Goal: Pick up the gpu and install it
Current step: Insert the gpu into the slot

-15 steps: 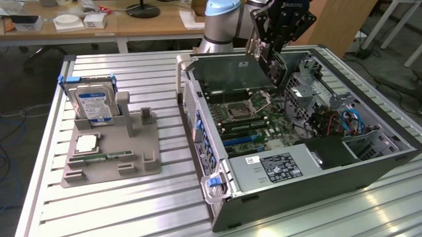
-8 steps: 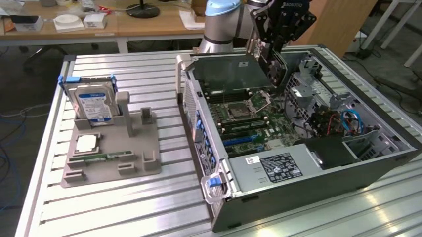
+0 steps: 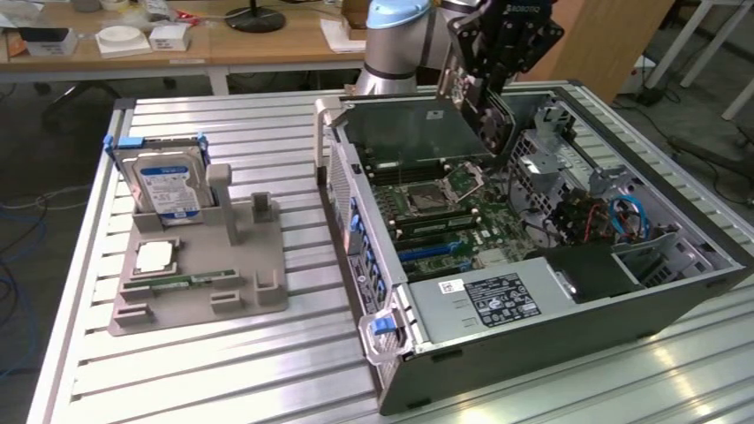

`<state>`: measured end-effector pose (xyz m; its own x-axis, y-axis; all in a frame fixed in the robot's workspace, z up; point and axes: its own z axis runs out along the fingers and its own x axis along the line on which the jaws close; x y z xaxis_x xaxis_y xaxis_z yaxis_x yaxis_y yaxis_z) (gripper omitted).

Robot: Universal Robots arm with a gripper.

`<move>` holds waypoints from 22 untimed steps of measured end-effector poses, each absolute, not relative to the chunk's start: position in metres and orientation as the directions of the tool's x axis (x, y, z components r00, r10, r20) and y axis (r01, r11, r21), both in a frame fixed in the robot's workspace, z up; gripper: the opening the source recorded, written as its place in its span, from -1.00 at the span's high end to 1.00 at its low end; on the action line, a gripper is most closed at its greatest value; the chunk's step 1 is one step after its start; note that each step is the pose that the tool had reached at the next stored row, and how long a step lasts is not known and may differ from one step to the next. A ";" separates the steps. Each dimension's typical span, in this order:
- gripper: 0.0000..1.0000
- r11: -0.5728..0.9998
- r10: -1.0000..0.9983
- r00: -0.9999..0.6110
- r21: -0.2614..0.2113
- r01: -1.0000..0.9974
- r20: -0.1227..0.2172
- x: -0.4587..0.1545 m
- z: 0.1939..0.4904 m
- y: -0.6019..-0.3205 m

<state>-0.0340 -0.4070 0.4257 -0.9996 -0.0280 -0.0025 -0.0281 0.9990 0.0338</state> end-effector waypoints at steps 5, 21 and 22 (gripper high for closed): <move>0.47 0.992 -0.118 -0.993 0.034 -0.118 -0.002 -0.034 0.425 -0.407; 0.47 0.918 -0.395 -0.919 0.034 -0.395 -0.002 -0.034 0.422 -0.407; 0.47 0.911 -0.411 -0.911 0.034 -0.411 -0.003 -0.034 0.421 -0.407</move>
<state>-0.0339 -0.4070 0.4213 -0.9115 -0.4113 -0.0026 -0.4112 0.9109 0.0339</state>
